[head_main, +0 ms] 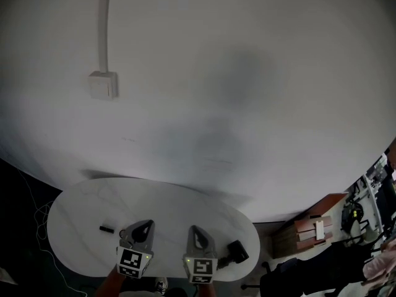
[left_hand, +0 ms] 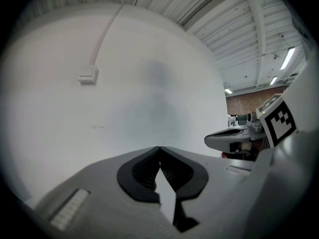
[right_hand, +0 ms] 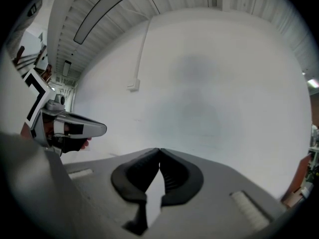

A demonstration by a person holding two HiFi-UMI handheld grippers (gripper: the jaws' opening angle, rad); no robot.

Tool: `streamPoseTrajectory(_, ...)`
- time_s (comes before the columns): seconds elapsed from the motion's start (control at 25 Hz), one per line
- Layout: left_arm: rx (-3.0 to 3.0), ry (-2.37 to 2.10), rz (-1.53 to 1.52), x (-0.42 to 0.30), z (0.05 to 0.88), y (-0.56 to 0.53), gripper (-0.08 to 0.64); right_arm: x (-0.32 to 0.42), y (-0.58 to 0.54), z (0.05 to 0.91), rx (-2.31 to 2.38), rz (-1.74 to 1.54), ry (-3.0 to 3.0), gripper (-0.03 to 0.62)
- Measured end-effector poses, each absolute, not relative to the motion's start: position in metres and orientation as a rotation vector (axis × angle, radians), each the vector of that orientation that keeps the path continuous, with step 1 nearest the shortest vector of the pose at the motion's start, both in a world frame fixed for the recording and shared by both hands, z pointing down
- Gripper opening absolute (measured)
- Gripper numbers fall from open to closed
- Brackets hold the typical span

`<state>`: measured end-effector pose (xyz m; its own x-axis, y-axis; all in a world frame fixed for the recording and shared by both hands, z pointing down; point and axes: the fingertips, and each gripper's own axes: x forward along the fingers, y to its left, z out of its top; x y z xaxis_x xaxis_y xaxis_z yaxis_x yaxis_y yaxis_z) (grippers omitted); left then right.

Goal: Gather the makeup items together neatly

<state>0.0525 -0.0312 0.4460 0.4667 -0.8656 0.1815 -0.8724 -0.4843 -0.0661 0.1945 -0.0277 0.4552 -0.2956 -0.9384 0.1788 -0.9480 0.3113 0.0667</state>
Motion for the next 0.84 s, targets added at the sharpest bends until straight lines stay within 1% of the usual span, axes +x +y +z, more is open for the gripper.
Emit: streamPoseTrajectory(0.84,2.66,-1.581,0.316,0.0548,0.4442,-0.0347,0.011,0.1976,-0.0311,0.4558,1.739,0.072,-2.385,0.005)
